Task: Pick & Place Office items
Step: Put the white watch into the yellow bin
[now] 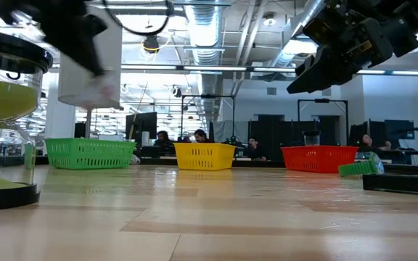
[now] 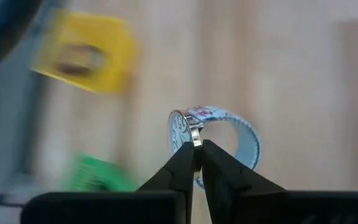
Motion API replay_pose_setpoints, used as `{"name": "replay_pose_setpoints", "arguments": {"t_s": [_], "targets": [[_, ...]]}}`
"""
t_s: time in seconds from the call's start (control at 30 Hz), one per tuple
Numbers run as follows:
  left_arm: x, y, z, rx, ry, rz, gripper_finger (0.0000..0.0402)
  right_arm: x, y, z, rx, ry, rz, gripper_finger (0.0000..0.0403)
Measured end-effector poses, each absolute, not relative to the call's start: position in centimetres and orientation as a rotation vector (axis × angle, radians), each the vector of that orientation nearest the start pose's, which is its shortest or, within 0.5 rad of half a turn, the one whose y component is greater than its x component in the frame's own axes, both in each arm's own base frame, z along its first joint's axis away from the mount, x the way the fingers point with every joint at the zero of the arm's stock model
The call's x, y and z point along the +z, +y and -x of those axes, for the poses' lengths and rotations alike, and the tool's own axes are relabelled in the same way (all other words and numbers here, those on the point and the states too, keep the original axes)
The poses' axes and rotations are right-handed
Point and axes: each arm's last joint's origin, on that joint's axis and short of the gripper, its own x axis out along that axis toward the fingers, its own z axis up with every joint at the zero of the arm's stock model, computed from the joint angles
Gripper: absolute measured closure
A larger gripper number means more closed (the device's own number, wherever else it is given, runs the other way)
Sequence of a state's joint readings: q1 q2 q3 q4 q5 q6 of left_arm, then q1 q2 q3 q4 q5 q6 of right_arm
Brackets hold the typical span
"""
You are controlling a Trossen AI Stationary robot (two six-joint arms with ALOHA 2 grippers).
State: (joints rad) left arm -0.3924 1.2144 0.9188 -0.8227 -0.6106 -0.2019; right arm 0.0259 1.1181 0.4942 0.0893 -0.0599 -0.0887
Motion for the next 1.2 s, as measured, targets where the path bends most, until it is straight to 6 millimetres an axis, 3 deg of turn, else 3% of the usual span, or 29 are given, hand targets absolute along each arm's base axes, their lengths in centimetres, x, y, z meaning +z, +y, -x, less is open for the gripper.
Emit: {"name": "replay_pose_setpoints", "arguments": {"t_s": [0.13, 0.4, 0.53, 0.7, 0.9, 1.2], "targets": [[26.4, -4.1, -23.2, 0.497, 0.814, -0.441, 0.0384, 19.7, 0.7, -22.2, 0.107, 0.530, 0.077, 0.0403], [27.6, 1.3, -28.9, 0.720, 0.495, -0.358, 0.0383, 19.7, 0.7, -22.2, 0.107, 0.530, 0.077, 0.0403], [25.5, 4.0, -30.9, 0.709, 0.510, -0.333, 0.0382, 19.7, 0.7, -22.2, 0.107, 0.530, 0.077, 0.0403], [21.0, 6.7, -32.4, 0.746, 0.669, -0.346, 0.0380, 19.7, 0.7, -22.2, 0.107, 0.529, 0.077, 0.0403], [17.4, 7.6, -33.3, 0.747, 0.776, -0.363, 0.0380, 19.7, 0.7, -22.2, 0.107, 0.529, 0.077, 0.0403], [17.1, 7.7, -33.4, 0.748, 0.782, -0.364, 0.0363, 19.7, 0.7, -22.2, 0.107, 0.529, 0.076, 0.0403]]}}
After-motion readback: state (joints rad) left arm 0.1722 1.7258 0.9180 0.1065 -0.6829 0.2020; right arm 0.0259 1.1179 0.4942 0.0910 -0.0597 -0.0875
